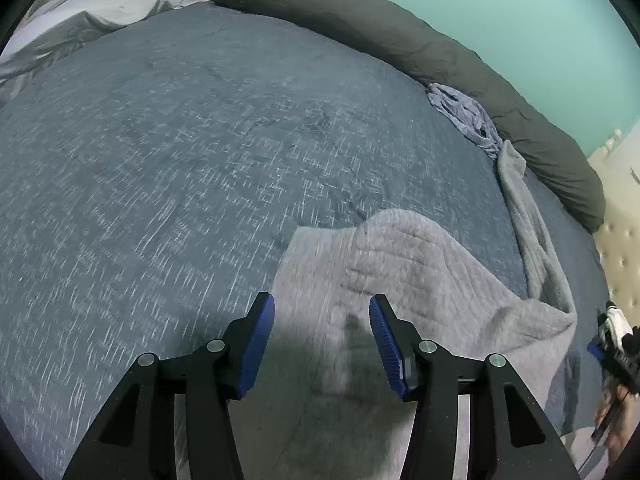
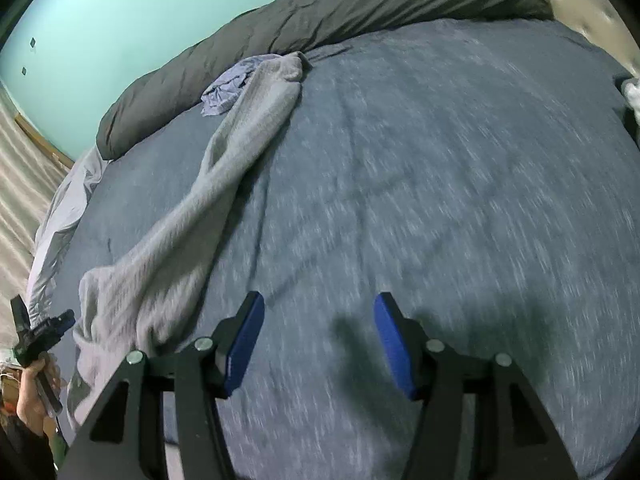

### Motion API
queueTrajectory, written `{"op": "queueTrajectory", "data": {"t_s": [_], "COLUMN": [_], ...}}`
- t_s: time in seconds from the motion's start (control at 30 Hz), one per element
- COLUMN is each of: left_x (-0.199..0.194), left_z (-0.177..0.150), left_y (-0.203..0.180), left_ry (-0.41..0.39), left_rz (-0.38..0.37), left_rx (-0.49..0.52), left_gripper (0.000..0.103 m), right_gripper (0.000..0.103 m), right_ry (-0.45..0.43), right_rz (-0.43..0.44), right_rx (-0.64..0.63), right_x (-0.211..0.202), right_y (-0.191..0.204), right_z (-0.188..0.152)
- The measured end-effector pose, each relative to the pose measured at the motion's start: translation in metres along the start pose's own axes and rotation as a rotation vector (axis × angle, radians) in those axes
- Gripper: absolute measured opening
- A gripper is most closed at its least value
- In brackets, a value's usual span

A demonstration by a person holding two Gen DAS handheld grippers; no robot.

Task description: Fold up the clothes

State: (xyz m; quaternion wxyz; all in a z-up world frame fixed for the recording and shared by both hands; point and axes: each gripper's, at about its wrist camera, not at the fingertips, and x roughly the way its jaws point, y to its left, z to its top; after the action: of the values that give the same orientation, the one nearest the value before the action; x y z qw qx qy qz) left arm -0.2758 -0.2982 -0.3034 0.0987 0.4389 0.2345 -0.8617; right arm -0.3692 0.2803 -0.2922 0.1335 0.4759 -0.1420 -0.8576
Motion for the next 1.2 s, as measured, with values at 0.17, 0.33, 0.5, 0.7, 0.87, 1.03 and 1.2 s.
{"op": "queueTrajectory", "data": {"t_s": [0.17, 0.33, 0.5, 0.7, 0.87, 1.03, 1.2], "left_x": [0.003, -0.001, 0.002, 0.007, 0.013, 0.010, 0.004], "left_z": [-0.006, -0.018, -0.028, -0.029, -0.028, -0.027, -0.028], "left_y": [0.000, -0.011, -0.021, -0.029, -0.034, -0.039, -0.053], "left_ry": [-0.022, -0.056, -0.059, -0.059, -0.058, -0.072, -0.086], "left_rz": [-0.021, -0.050, -0.068, -0.070, -0.063, -0.083, -0.115], "left_rx": [-0.012, 0.012, 0.030, 0.047, 0.051, 0.035, 0.043], "left_gripper": [0.054, 0.054, 0.054, 0.055, 0.055, 0.055, 0.055], "right_gripper": [0.060, 0.065, 0.072, 0.062, 0.011, 0.009, 0.009], "right_ry": [0.008, 0.027, 0.063, 0.088, 0.047, -0.029, -0.077], "right_rz": [0.035, 0.086, 0.114, 0.113, 0.118, 0.124, 0.143], "right_rx": [0.005, 0.030, 0.040, -0.028, -0.054, -0.078, -0.071], "right_x": [0.033, 0.071, 0.107, 0.132, 0.122, 0.081, 0.021], "right_y": [0.025, 0.049, 0.070, 0.085, 0.084, 0.079, 0.064], "right_z": [0.037, 0.069, 0.093, 0.102, 0.095, 0.084, 0.055]}}
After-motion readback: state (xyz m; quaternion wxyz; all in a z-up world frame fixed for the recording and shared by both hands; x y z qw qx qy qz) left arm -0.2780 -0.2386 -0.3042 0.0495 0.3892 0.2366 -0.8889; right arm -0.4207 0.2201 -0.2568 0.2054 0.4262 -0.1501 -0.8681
